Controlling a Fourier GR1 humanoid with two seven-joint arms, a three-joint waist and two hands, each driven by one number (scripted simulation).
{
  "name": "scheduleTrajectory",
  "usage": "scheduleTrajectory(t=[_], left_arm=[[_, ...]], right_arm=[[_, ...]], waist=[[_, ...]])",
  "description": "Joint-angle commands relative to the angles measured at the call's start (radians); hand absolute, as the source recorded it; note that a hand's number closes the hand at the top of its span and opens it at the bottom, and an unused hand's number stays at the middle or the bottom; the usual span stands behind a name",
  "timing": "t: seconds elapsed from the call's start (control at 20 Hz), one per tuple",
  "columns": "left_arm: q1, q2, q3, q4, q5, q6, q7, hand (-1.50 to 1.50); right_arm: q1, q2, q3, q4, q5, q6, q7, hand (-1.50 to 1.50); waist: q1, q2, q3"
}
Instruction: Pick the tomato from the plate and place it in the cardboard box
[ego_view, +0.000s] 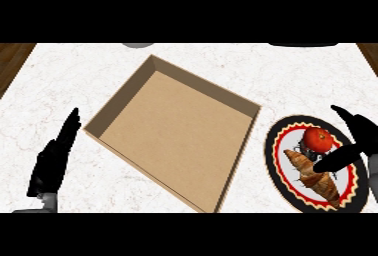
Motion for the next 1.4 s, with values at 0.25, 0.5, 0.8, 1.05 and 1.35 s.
scheduleTrajectory(t=[0.25,0.5,0.8,1.05,1.35], left_arm=[[-0.023,-0.032,0.037,0.024,-0.033,-0.047,0.014,0.00],[-0.069,-0.078,0.016,0.020,-0.086,-0.006,0.027,0.00],[0.011,-0.094,0.029,-0.033,-0.091,-0.041,0.025,0.00],[0.036,-0.034,0.108,-0.027,-0.043,-0.108,-0.036,0.00],[0.008,-0.069,0.109,0.005,-0.062,-0.104,-0.032,0.00]], right_arm=[[-0.029,0.114,-0.045,0.070,0.117,0.005,-0.045,-1.50],[-0.018,0.100,-0.086,0.135,0.150,0.009,-0.135,-1.50],[0.038,0.173,-0.088,0.034,0.202,0.021,-0.096,-1.50],[-0.010,0.172,-0.100,0.095,0.213,0.062,-0.106,-1.50],[0.017,0.212,-0.121,0.102,0.223,0.045,-0.156,1.50]], waist=[[0.000,0.001,0.000],[-0.001,0.001,0.000],[-0.001,0.000,0.000],[0.000,0.000,0.000],[-0.002,0.000,0.000]])
